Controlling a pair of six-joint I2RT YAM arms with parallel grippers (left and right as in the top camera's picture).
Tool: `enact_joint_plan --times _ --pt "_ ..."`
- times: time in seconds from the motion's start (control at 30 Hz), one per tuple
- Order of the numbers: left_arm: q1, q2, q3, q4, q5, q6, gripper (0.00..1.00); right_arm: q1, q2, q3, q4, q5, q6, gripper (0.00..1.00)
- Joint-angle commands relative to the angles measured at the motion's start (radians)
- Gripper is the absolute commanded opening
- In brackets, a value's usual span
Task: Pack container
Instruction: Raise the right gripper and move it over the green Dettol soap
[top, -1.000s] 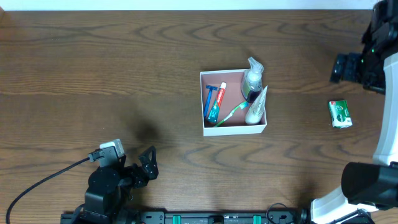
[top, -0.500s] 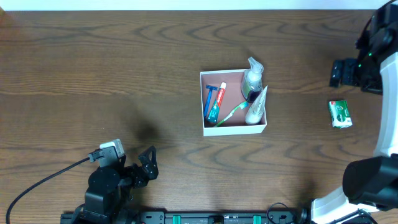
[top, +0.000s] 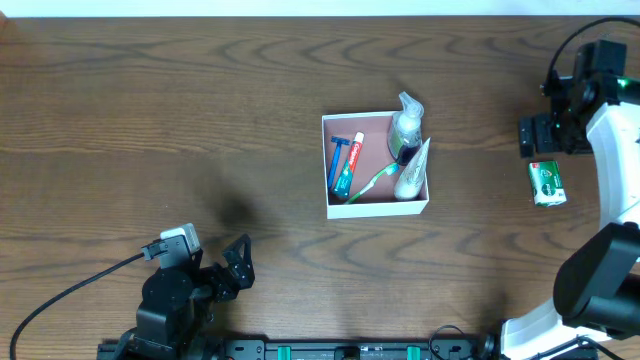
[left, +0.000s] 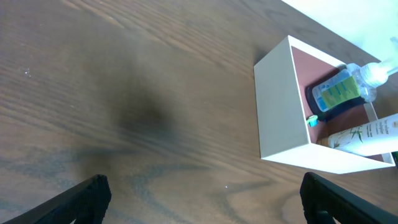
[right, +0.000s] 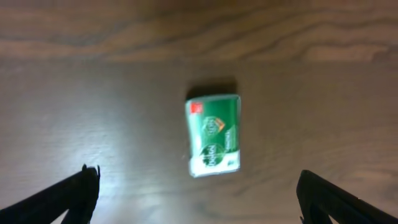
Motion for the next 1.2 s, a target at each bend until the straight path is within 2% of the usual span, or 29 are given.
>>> enact_joint_plan --times 0.0,0.17,0.53,1.17 --pt "0.004 -0.005 0.004 0.000 -0.005 0.002 0.98 -0.048 0.000 -0.047 0.057 -0.042 -0.093 0.99" --pt "0.004 -0.005 0.004 0.000 -0.005 0.002 0.98 -0.086 0.001 -0.147 0.163 -0.046 -0.189 0.99" --pt "0.004 -0.005 0.004 0.000 -0.005 0.002 0.98 -0.134 0.003 -0.352 0.337 -0.066 -0.187 0.99" --pt "0.004 -0.005 0.004 0.000 -0.005 0.002 0.98 -0.148 0.079 -0.369 0.385 -0.100 -0.187 0.99"
